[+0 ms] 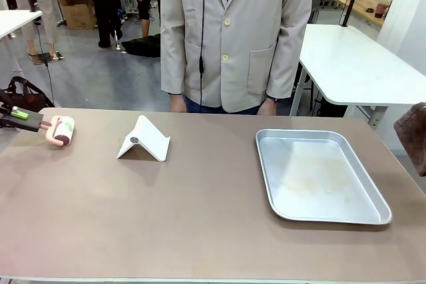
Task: Clean the surface of the table.
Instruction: Clean the area not pointed to by the person.
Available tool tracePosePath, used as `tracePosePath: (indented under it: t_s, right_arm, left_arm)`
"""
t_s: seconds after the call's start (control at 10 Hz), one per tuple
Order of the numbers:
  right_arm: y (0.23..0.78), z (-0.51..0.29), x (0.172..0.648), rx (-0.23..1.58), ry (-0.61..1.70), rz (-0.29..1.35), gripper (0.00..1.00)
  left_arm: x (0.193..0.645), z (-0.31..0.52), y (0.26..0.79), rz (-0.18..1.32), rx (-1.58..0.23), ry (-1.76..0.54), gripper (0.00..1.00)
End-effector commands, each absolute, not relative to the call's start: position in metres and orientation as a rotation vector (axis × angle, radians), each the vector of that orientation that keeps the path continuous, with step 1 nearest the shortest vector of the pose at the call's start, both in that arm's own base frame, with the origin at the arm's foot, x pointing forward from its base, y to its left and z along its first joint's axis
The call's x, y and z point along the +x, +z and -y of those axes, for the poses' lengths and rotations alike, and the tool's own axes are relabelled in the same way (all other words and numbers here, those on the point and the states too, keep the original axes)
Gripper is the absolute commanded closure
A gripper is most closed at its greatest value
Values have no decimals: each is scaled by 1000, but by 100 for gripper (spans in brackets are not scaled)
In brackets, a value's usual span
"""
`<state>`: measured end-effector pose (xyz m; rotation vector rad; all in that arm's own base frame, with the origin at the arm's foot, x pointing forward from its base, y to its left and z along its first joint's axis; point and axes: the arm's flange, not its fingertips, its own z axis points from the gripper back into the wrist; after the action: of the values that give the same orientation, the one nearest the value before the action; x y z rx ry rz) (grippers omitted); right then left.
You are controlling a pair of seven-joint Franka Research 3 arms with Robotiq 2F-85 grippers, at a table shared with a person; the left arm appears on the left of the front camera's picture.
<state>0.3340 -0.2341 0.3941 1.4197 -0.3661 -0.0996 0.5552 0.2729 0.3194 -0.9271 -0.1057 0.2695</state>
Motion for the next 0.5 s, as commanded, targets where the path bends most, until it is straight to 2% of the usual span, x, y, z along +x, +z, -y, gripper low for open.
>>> tracePosePath:
  t_s: [0.0,0.4]
  right_arm:
    - [397,234,332,1434,-91,372,91]
    - [397,234,332,1434,-91,372,91]
  left_arm:
    - [560,-254,310,67,-854,263,77]
    - [560,-235,347,143,-976,218,77]
